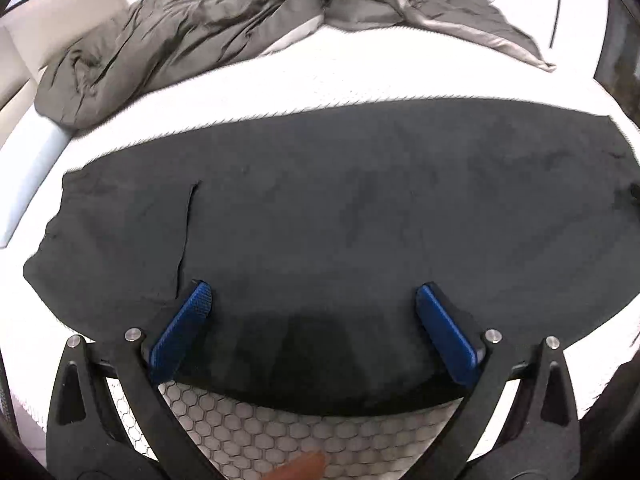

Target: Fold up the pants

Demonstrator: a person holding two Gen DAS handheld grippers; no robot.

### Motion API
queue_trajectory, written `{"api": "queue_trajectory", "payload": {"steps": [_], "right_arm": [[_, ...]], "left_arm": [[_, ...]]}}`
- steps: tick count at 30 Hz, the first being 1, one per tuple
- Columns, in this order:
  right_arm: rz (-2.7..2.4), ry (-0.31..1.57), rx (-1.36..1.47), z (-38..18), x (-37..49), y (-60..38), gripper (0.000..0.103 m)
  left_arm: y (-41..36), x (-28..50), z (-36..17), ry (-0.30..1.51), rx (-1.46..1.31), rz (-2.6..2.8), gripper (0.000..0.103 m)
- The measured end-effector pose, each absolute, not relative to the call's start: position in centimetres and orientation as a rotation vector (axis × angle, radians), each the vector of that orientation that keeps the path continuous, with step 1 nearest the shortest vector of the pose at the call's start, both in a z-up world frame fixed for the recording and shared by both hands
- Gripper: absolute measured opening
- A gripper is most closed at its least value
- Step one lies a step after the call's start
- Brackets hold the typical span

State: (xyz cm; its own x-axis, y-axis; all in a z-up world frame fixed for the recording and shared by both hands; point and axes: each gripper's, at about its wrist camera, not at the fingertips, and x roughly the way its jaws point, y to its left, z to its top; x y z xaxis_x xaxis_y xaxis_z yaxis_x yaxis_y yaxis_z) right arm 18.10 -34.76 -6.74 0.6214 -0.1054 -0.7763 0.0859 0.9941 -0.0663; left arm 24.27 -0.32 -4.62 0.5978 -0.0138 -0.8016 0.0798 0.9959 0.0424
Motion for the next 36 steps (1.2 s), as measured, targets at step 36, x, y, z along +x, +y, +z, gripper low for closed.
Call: {"api": "queue_trajectory", "payload": {"steps": [36], "right_arm": [[0.031, 0.995, -0.21, -7.9, 35.9, -22.5, 0.086]], "left_arm": [[-7.8, 39.8, -5.1, 0.992, 0.162, -0.027, 0.102]]}}
